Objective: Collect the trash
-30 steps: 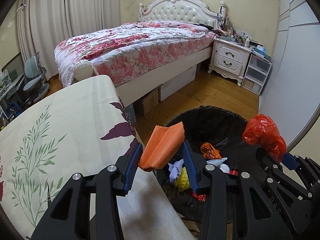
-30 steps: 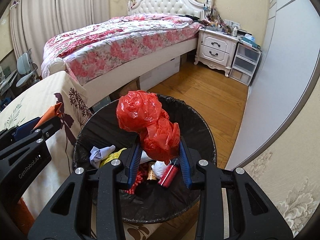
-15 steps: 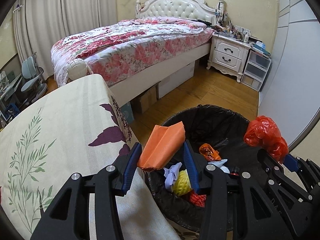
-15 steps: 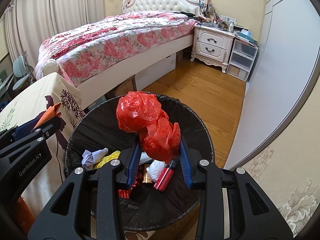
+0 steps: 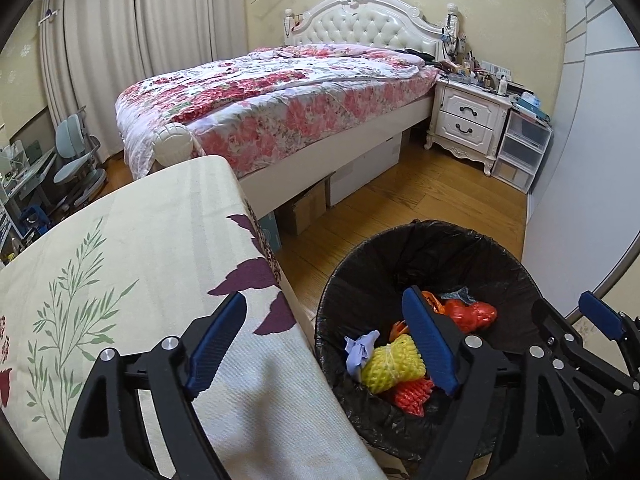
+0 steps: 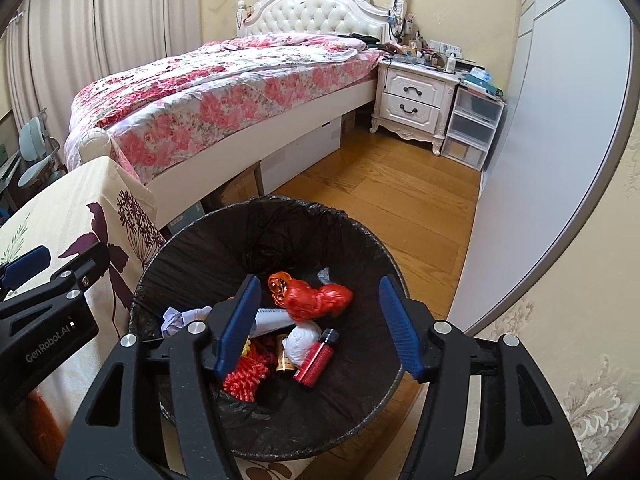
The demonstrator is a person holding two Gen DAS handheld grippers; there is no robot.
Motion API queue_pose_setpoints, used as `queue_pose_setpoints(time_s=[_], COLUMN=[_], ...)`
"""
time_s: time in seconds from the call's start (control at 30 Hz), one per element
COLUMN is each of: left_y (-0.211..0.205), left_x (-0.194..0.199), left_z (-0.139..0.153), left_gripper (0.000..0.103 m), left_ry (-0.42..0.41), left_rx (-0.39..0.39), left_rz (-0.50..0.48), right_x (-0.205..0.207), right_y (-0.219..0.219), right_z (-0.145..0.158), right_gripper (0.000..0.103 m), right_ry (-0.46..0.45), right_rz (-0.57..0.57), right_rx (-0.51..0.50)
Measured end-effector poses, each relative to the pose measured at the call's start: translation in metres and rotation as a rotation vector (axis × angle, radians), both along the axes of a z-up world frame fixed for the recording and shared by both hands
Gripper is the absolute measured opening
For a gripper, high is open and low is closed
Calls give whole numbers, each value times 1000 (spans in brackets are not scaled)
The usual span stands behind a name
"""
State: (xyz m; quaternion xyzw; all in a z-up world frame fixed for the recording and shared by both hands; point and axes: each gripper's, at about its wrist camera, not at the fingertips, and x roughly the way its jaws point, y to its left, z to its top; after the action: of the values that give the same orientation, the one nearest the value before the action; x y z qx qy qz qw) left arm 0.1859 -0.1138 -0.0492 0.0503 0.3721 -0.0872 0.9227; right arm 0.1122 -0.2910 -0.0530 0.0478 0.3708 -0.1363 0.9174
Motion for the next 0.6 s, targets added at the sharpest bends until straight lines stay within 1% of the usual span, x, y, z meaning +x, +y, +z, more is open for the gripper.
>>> queue_pose_setpoints(time_s=[0.03, 0.1, 0.17, 0.23, 0.3, 0.43, 0.6], left_y=[2, 6, 11, 16, 21, 34, 49], left_x=[-1, -5, -8, -13, -18, -33, -51], left_z=[1, 3, 6, 10, 14, 23, 29], left_gripper=[82, 83, 83, 84, 86, 88, 88], left_ry=[-2, -7, -11, -19, -30, -52, -63], left_rx=[-1, -9, -19, -24, -26, -30, -26], left_rz=[6, 11, 15, 23, 35, 50, 71], right_x=[-2, -6, -9, -14, -18, -29, -44], right_y=[0, 2, 4, 6, 8, 15, 24], right_z=[2, 6, 10, 15, 19, 28, 37], right_gripper=[68, 72, 74, 81, 81, 86, 86], right_ry=[-4, -15, -23, -36, -45, -64, -81], right_rz=[-1, -4, -1, -3, -1, 13, 30], right_rx=[-4, -16, -23, -26, -30, -39, -30])
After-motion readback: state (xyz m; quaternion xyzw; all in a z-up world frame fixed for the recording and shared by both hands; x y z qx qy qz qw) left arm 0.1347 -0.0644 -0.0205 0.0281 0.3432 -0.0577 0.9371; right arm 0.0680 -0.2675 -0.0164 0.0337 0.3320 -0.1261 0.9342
